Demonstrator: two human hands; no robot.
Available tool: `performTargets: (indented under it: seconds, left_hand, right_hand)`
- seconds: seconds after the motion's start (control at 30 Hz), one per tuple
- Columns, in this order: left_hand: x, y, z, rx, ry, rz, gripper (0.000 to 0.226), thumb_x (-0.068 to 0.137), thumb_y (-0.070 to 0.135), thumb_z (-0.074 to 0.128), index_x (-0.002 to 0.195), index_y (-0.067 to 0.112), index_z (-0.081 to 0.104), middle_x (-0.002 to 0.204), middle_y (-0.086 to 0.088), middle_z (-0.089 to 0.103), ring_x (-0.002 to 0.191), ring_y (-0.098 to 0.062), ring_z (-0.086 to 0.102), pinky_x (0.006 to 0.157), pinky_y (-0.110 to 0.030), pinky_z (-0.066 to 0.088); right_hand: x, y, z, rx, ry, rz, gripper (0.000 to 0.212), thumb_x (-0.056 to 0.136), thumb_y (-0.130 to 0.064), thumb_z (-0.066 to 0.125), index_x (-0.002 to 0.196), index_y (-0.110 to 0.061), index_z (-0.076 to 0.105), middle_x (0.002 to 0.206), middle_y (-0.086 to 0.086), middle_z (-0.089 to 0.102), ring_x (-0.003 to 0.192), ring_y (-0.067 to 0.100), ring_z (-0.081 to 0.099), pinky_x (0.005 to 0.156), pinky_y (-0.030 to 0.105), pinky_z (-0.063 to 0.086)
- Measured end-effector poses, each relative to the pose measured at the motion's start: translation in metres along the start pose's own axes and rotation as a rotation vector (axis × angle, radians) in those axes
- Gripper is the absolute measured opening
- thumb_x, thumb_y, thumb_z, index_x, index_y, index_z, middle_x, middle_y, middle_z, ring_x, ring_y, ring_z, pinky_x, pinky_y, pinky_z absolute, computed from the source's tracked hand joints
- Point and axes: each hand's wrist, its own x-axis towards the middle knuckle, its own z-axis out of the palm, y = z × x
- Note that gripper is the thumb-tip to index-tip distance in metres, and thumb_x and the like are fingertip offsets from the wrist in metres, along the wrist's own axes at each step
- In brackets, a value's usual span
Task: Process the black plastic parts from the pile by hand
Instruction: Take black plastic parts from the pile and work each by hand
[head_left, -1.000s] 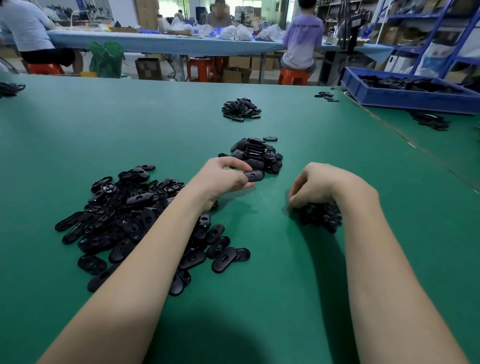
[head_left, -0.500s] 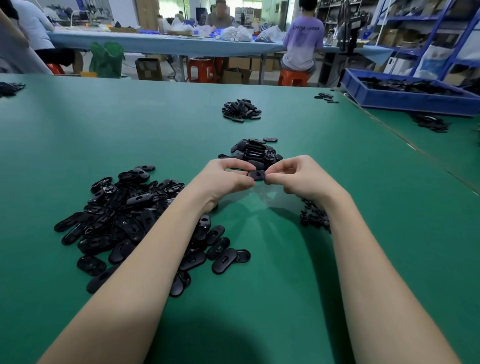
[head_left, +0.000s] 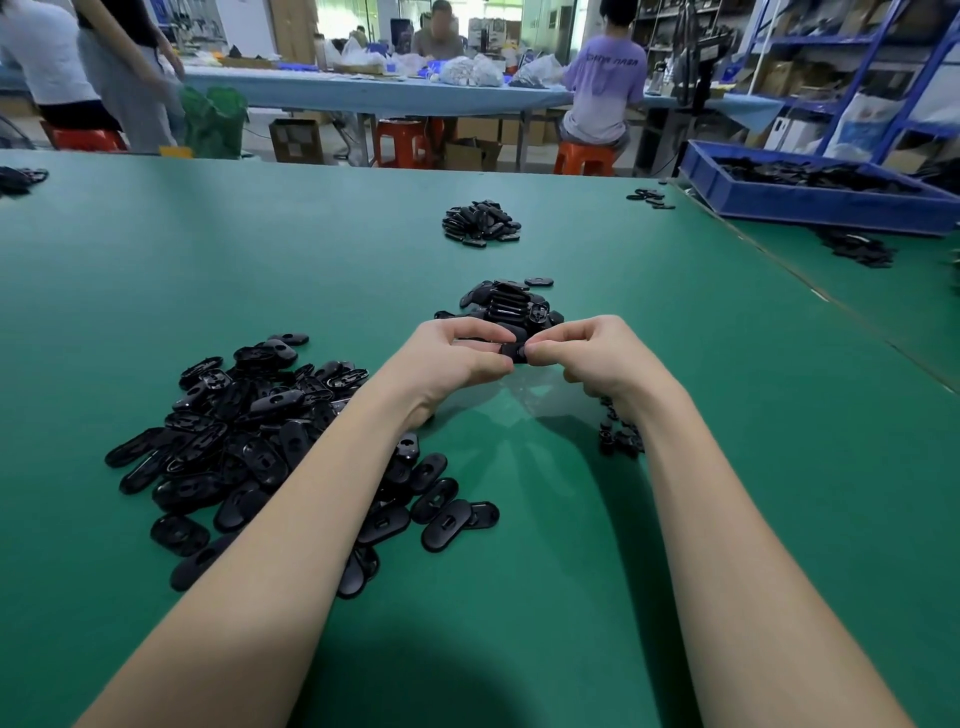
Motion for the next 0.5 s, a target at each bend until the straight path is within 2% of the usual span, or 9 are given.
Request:
performTargets:
  seconds: [0.13, 0.2, 0.33, 0.43, 0.5]
  left_hand:
    - [-0.0001, -0.0004, 0.0004, 0.006, 0.003, -0.003, 0.025, 0.080, -0.004, 0.076, 0.092, 0.018, 0.076, 0.102, -0.013, 0.073, 0.085, -0.015, 0.070, 0.098, -0.031, 0.055]
    - [-0.0002, -0.0007, 0.0000, 0.009, 0.012, -0.002, 0.025, 0.080, -0.004, 0.076, 0.092, 0.018, 0.075, 0.100, -0.013, 0.072, 0.085, -0.014, 0.070, 0.099, -0.032, 0.055]
    - [-0.0012, 0.0003, -0.0009, -0.006, 0.019, -0.007, 0.026, 0.080, -0.007, 0.074, 0.092, 0.016, 0.075, 0.108, -0.019, 0.072, 0.089, -0.019, 0.069, 0.101, -0.034, 0.054]
    - [-0.0025, 0.0023, -0.0024, -0.055, 0.005, -0.032, 0.026, 0.080, -0.012, 0.070, 0.091, 0.011, 0.074, 0.113, -0.025, 0.069, 0.091, -0.021, 0.068, 0.090, -0.027, 0.058]
    - [-0.0027, 0.0037, -0.0032, -0.093, -0.005, -0.054, 0.027, 0.080, -0.015, 0.067, 0.090, 0.009, 0.074, 0.104, -0.023, 0.070, 0.087, -0.022, 0.067, 0.078, -0.021, 0.059]
  right_hand:
    - [0.0001, 0.0003, 0.0033, 0.014, 0.013, 0.009, 0.003, 0.084, -0.025, 0.079, 0.081, -0.023, 0.079, 0.079, 0.004, 0.059, 0.060, 0.012, 0.038, 0.037, 0.013, 0.026]
    - [-0.0005, -0.0002, 0.0056, 0.019, 0.015, 0.006, 0.005, 0.083, -0.023, 0.079, 0.079, -0.024, 0.078, 0.077, 0.003, 0.060, 0.058, 0.011, 0.039, 0.036, 0.013, 0.025]
    - [0.0011, -0.0009, 0.0064, 0.024, 0.035, 0.006, 0.009, 0.081, -0.022, 0.083, 0.082, -0.024, 0.074, 0.059, -0.009, 0.058, 0.037, -0.001, 0.040, 0.034, 0.010, 0.026]
    - [0.0005, 0.0014, 0.0040, 0.008, 0.004, 0.048, 0.011, 0.077, -0.032, 0.086, 0.082, -0.026, 0.077, 0.056, -0.014, 0.058, 0.047, 0.004, 0.042, 0.035, 0.013, 0.025]
    - [-0.0002, 0.0034, 0.0016, 0.062, -0.035, 0.080, 0.013, 0.075, -0.037, 0.088, 0.079, -0.027, 0.080, 0.063, -0.015, 0.066, 0.054, 0.008, 0.042, 0.036, 0.014, 0.026]
